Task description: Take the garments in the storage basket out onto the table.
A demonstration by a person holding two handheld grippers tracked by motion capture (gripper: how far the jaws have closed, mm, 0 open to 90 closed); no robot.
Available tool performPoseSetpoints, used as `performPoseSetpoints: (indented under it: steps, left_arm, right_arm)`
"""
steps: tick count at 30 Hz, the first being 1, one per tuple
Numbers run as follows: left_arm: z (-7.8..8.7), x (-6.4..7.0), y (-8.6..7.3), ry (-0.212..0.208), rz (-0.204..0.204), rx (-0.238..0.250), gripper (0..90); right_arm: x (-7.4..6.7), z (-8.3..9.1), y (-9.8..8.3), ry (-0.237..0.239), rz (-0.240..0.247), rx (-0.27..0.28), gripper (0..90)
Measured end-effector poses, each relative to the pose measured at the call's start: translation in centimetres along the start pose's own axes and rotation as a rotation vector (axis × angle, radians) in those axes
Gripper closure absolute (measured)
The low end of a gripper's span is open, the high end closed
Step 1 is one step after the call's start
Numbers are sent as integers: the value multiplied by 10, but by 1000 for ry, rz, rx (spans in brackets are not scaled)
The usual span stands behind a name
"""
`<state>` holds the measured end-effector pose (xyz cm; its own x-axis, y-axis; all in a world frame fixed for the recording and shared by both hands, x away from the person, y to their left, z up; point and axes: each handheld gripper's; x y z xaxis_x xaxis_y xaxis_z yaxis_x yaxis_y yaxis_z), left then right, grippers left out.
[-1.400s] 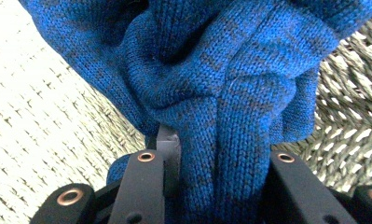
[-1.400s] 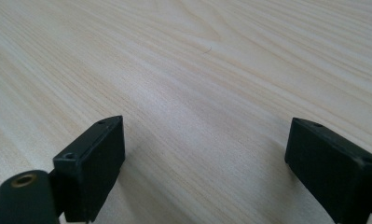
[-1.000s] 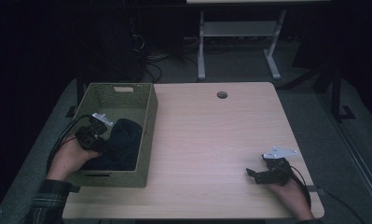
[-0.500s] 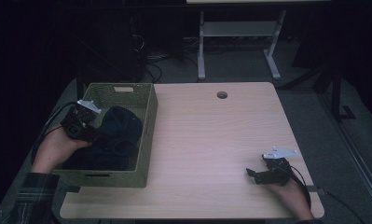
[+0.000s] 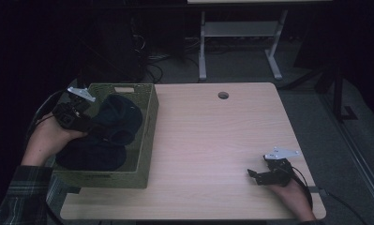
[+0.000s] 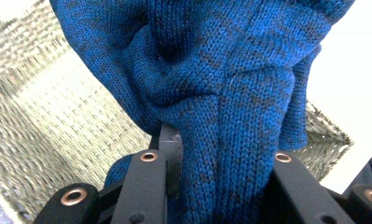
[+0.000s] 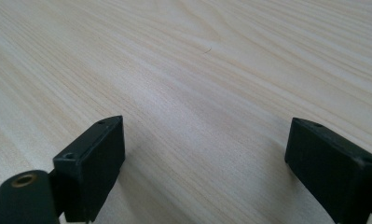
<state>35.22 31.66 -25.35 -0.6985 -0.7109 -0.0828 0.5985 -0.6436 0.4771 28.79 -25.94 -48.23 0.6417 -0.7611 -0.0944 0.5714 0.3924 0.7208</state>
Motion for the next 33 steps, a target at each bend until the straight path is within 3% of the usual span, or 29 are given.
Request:
performPoseSetpoints:
  steps: [15, 20, 33]
  left_arm:
    - [11, 12, 28, -19, -41, 49, 702]
    - [15, 19, 40, -28, -71, 58, 702]
    - [12, 38, 69, -79, -124, 69, 702]
  right_arm:
    - [0, 0, 0, 0, -3, 1, 116]
    - [0, 0, 0, 0, -3, 1, 116]
    - [0, 0, 0, 0, -3, 0, 116]
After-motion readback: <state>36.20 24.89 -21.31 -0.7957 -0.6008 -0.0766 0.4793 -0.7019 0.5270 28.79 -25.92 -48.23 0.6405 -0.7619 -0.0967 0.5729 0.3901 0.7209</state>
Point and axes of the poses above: each handheld gripper's, and its own axes: z roughly backward along the jaws, y roughly out of its top, x roughly to its right, and after that the axes turned 5 degrees about y, right-handed
